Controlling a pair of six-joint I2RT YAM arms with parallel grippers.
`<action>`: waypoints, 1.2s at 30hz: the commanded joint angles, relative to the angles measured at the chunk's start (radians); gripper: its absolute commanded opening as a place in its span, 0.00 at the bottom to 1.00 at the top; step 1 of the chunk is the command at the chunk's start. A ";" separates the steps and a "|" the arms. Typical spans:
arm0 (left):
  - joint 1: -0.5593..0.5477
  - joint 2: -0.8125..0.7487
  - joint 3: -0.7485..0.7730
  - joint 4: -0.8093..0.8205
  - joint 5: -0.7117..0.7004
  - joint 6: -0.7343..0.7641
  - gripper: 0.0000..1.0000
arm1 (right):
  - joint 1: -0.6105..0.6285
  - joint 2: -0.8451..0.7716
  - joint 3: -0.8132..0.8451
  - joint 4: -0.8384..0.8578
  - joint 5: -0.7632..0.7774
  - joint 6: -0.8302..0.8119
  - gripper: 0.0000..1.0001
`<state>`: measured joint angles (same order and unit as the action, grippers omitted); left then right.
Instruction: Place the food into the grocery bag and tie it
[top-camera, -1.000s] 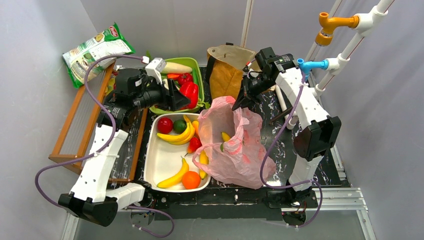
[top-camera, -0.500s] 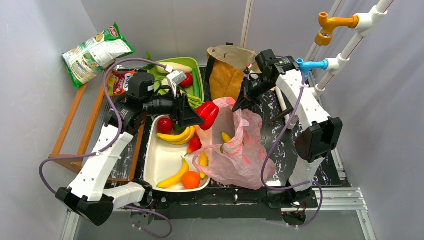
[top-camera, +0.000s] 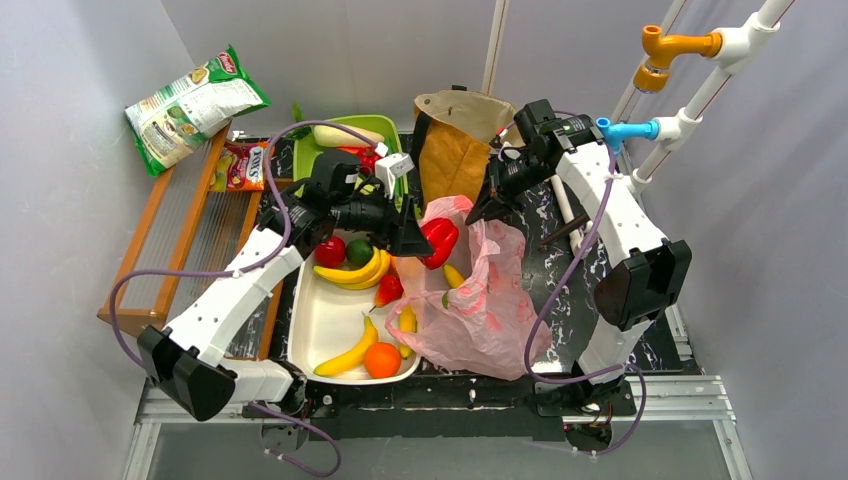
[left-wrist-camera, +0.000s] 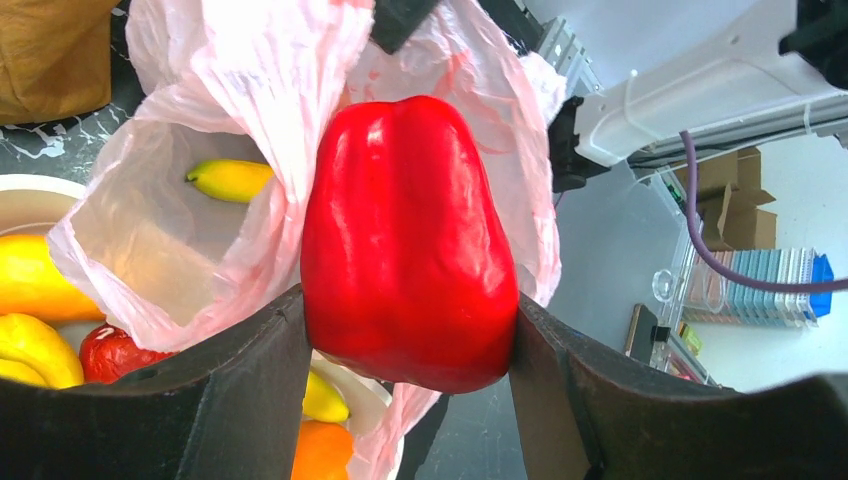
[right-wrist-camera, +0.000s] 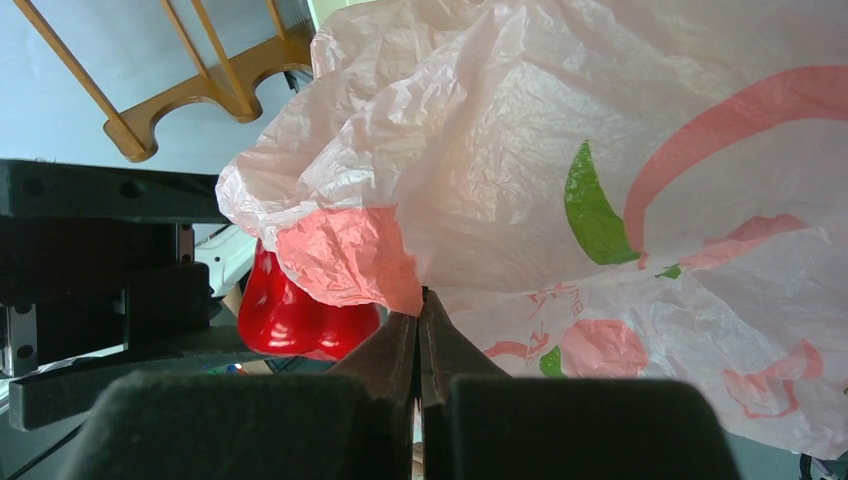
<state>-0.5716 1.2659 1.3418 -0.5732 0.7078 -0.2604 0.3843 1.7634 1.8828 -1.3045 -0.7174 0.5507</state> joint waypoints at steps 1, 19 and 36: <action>-0.013 0.021 -0.002 0.054 -0.040 -0.040 0.07 | -0.018 -0.053 -0.004 0.018 -0.016 0.020 0.01; -0.025 -0.009 -0.033 0.118 -0.059 -0.029 0.98 | -0.018 -0.041 0.002 0.023 -0.021 0.015 0.01; 0.036 0.038 0.093 0.104 -0.516 -0.174 0.98 | -0.018 0.002 0.049 -0.016 -0.022 -0.011 0.01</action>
<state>-0.5781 1.2999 1.4288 -0.4919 0.3538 -0.3275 0.3832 1.7634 1.8759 -1.2900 -0.7212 0.5468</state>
